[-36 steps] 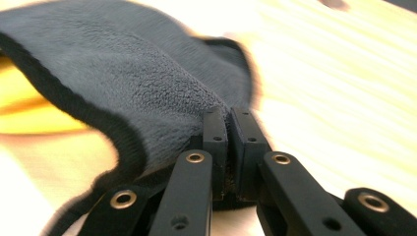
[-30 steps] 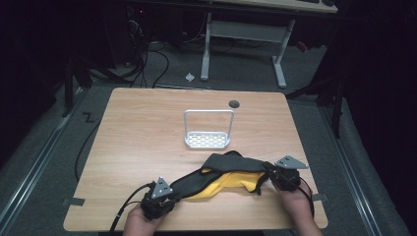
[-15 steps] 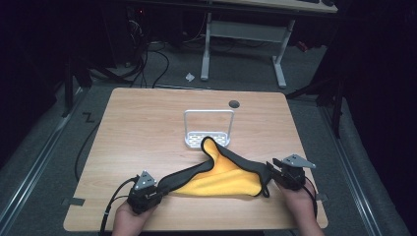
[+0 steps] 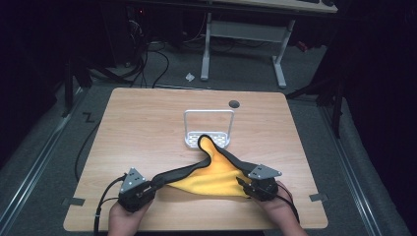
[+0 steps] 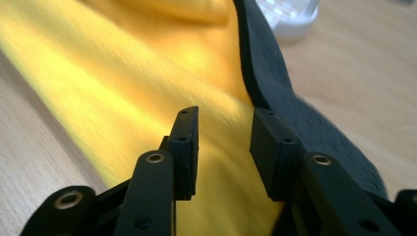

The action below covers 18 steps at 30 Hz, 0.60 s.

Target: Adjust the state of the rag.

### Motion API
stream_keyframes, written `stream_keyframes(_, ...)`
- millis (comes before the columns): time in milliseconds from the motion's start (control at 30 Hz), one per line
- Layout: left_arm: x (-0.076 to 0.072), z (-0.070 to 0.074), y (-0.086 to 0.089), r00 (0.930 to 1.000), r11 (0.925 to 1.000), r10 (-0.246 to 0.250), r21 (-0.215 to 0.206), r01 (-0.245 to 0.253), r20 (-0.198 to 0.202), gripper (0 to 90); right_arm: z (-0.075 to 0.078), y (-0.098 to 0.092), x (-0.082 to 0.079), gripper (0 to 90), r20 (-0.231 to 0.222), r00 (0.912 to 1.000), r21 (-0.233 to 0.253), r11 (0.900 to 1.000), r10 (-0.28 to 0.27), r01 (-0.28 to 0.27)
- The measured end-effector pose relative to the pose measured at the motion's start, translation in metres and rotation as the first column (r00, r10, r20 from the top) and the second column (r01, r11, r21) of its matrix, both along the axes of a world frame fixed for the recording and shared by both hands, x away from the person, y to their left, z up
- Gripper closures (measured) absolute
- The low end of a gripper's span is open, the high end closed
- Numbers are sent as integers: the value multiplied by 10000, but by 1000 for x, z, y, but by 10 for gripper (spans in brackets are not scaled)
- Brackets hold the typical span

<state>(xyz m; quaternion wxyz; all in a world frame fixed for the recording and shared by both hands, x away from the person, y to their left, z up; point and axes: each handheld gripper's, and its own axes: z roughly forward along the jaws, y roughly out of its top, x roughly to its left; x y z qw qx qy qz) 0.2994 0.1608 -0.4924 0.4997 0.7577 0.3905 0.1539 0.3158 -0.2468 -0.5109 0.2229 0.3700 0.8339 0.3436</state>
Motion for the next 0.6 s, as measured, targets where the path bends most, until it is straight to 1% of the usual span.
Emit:
stream_keyframes(33, 0, 0, 0, 10000, 10000, 0, 0, 0, 0, 820, 0, 0, 0, 645, 0, 10000, 0, 10000, 0, 0)
stream_keyframes(67, 0, 4, 6, 9998, 9998, 179, -89, -178, 110, 821, -7, -2, 3, 651, -266, 9995, -362, 9992, -164, 154)
stream_keyframes(100, 0, 8, 15, 9987, 9986, 464, -247, -458, 231, 821, -8, -3, 4, 652, -348, 9992, -446, 9988, -205, 190)
stream_keyframes(133, 0, 8, 15, 9987, 9986, 464, -247, -458, 231, 822, -8, -3, 4, 652, -348, 9992, -446, 9988, -205, 190)
stream_keyframes(167, 1, 10, 20, 9978, 9976, 608, -354, -599, 255, 822, -10, -5, 6, 659, -424, 9987, -518, 9983, -271, 248)
stream_keyframes(200, 2, 13, 27, 9962, 9955, 812, -518, -795, 318, 823, -14, -7, 8, 660, -641, 9971, -669, 9971, -411, 369)
stream_keyframes(233, 2, 14, 28, 9958, 9951, 854, -529, -836, 337, 824, -14, -9, 9, 662, -735, 9964, -515, 9979, -418, 381)
stream_keyframes(267, 2, 14, 28, 9958, 9951, 854, -529, -836, 337, 824, -14, -9, 9, 662, -735, 9964, -515, 9979, -418, 381)
stream_keyframes(300, 2, 14, 30, 9953, 9949, 899, -497, -880, 364, 824, -13, -10, 10, 719, -896, 9950, -408, 9983, -439, 404)
stream_keyframes(367, 3, 13, 31, 9946, 9945, 974, -425, -959, 347, 824, -13, -9, 8, 794, -979, 9947, -393, 9989, -308, 271)
stream_keyframes(400, 4, 12, 31, 9941, 9941, 1033, -380, -1020, 343, 824, -13, -9, 8, 794, -979, 9947, -393, 9989, -308, 271)
stream_keyframes(433, 5, 11, 32, 9930, 9931, 1126, -363, -1114, 345, 824, -12, -9, 5, 859, -1277, 9918, -260, 9996, 40, -74)
stream_keyframes(533, 9, 10, 44, 9870, 9865, 1586, -456, -1573, 248, 824, -11, -4, -5, 886, -1489, 9867, -142, 9976, 656, -684)
stream_keyframes(567, 9, 10, 44, 9870, 9865, 1586, -456, -1573, 248, 823, -11, -4, -5, 886, -1489, 9867, -142, 9976, 656, -684)
stream_keyframes(600, 10, 9, 49, 9842, 9835, 1760, -452, -1750, 198, 822, -9, 1, -10, 881, -1525, 9830, -33, 9946, 1020, -1037)
